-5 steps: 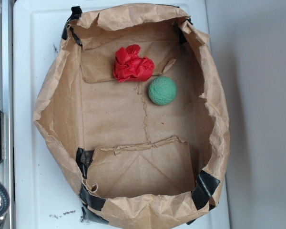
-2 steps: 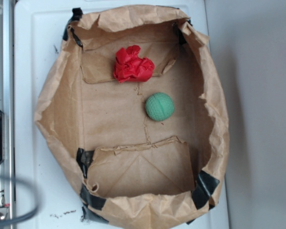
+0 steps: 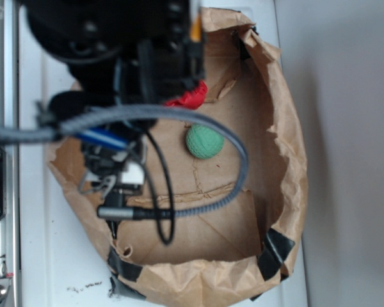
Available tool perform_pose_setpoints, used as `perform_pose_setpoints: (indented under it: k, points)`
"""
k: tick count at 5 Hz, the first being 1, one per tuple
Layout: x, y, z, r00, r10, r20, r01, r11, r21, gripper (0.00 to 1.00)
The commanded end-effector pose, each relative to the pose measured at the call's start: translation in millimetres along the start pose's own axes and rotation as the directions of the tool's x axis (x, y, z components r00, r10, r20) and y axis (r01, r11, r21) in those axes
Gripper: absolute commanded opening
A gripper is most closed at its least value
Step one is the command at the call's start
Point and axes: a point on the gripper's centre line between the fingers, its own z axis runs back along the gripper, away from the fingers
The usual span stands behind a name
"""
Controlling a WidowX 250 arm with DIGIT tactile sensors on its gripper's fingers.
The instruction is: Grab the red paper.
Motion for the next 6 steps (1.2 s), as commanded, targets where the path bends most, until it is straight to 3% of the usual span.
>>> perform_pose_setpoints:
  k: [1,2,3,4,6]
  points:
    - [6.9,4.1,15.1,0.999,0.011,0.052,-0.012,1.0,0.022,1.0]
    - [6.9,4.1,15.1,0.999,0.011,0.052,-0.012,1.0,0.022,1.0]
    - [18.9,20.6,-21.7,0.991,-0.129,-0.018,0.13,0.991,0.032,1.0]
    - [19.1,29.9,-47.7,0.955,-0.295,-0.036,0.295,0.955,0.003,1.0]
    - [7.6,54.2,-63.4,0.951,-0.309,-0.034,0.307,0.951,-0.041,1.0]
